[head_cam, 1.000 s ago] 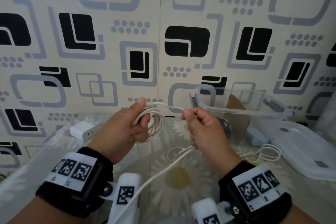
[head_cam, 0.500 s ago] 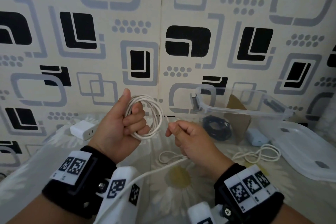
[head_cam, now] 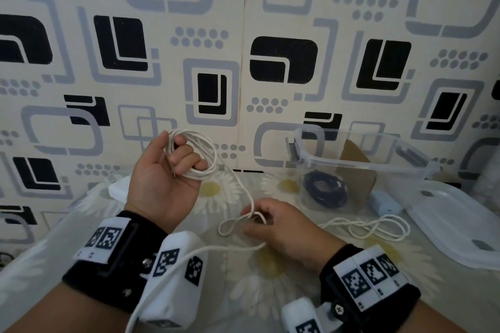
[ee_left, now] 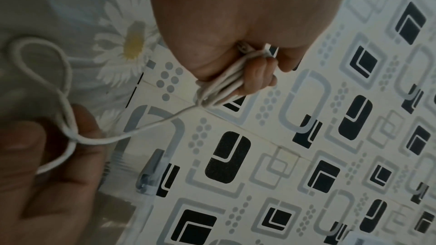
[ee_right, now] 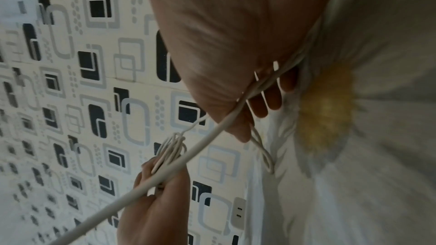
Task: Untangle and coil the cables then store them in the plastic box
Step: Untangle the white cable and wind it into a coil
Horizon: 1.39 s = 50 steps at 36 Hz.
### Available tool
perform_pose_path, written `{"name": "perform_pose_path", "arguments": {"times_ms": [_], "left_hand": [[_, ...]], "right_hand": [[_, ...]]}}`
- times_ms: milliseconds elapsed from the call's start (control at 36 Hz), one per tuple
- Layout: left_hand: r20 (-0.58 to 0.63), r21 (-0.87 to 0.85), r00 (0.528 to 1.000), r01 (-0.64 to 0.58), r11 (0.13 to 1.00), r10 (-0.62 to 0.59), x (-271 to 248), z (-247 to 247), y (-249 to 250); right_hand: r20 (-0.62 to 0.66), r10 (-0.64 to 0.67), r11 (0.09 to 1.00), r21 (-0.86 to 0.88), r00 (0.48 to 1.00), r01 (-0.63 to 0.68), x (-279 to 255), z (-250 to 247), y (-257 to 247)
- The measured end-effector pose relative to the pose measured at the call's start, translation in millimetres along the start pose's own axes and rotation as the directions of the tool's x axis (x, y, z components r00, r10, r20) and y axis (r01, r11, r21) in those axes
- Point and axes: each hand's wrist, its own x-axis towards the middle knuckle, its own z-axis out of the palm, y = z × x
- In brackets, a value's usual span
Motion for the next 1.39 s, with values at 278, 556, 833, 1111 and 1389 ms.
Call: {"name": "perform_pose_path", "arguments": {"times_ms": [278, 556, 833, 1111, 1389], "left_hand": [[0.013, 0.116, 0.995, -0.095, 0.989, 0.094, 6.3, -4.3, -5.4], [0.193, 0.81, 0.968, -0.25, 0.53, 0.163, -7.4, -1.5, -27.8], [0.401, 0.909, 0.916, -0.396, 0.134, -0.017, -10.6, -9.7, -41.2], [0.299, 0.945, 0.936, -0.317, -0.077, -0.185, -8.2, -16.3, -43.4], [0.229, 0.973, 0.927, -0.207, 0.103, -0.297, -21.8, -2.3, -35.3]], "right_hand": [[0.068, -0.094, 0.967, -0.232, 0.993, 0.107, -0.5, -1.2, -3.4], [0.137, -0.283, 0.827, -0.466, 0.949, 0.314, -7.8, -5.5, -21.3], [0.206, -0.384, 0.749, -0.5, 0.9, 0.434, -11.8, -8.0, -31.8], [0.109, -0.324, 0.848, -0.408, 0.94, 0.34, -17.1, -8.1, -31.9], [0.066, -0.262, 0.961, -0.075, 0.963, 0.267, -18.2, -19.8, -31.0]]}}
